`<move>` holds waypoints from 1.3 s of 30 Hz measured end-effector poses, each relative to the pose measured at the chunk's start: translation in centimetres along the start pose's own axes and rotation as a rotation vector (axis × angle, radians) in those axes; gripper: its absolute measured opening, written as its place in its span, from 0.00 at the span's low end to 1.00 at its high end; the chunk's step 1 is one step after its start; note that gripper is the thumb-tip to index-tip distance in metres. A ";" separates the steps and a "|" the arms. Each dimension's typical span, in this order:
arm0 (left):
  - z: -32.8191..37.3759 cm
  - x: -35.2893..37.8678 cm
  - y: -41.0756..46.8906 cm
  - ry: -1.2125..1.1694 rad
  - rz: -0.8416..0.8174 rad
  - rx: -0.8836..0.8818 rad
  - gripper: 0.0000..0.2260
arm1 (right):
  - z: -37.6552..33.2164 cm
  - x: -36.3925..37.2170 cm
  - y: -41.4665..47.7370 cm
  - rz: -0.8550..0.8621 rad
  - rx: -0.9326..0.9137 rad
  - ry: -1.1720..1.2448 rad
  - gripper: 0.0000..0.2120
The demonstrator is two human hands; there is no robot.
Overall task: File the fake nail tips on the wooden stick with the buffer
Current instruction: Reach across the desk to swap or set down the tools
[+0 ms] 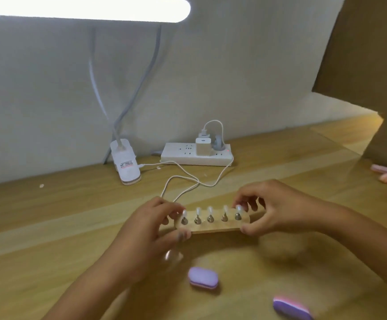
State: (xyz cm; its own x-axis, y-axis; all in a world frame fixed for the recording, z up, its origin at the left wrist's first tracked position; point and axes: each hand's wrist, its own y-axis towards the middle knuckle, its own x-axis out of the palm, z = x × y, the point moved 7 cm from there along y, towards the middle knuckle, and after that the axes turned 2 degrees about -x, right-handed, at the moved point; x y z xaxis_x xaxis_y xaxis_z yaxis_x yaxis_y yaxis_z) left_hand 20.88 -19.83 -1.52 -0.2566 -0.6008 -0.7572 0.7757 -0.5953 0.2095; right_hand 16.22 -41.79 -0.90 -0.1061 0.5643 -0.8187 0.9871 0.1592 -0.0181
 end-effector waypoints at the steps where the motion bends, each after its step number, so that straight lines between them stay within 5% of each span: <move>1: 1.0 1.1 1.1 -0.016 0.004 0.013 0.15 | 1.4 -1.2 -1.1 0.036 0.034 -0.012 0.12; 9: 12.7 10.4 6.5 0.010 -0.062 0.321 0.16 | 12.9 -10.1 -9.3 0.510 0.405 -0.085 0.14; 12: 15.9 15.2 8.8 0.172 -0.176 0.348 0.18 | 17.1 -12.5 -10.4 0.696 0.587 -0.062 0.11; 16: 18.0 20.1 12.6 0.358 -0.250 0.335 0.19 | 20.8 -14.9 -9.5 0.806 0.754 -0.083 0.20; 22: 17.5 22.7 16.4 0.214 -0.174 0.284 0.18 | 24.2 -18.1 -8.3 0.843 0.974 -0.360 0.22; 32: 16.6 22.5 16.9 0.049 -0.119 0.290 0.15 | 28.2 -17.3 -4.8 0.722 1.152 -0.385 0.21; 36: 16.4 22.2 17.1 -0.034 -0.111 0.253 0.11 | 27.9 -17.2 -4.1 0.744 1.158 -0.483 0.24; 39: 16.3 22.0 17.3 -0.081 -0.102 0.235 0.10 | 27.0 -16.6 -3.1 0.756 0.980 -0.625 0.16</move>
State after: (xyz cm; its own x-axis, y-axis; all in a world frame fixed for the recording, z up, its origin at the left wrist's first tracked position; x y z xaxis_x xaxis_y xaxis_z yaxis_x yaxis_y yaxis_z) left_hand 19.29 -52.07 -4.50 -0.3792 -0.5663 -0.7318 0.5905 -0.7570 0.2798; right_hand 18.17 -73.57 -2.77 0.3004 -0.2363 -0.9241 0.4885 -0.7940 0.3618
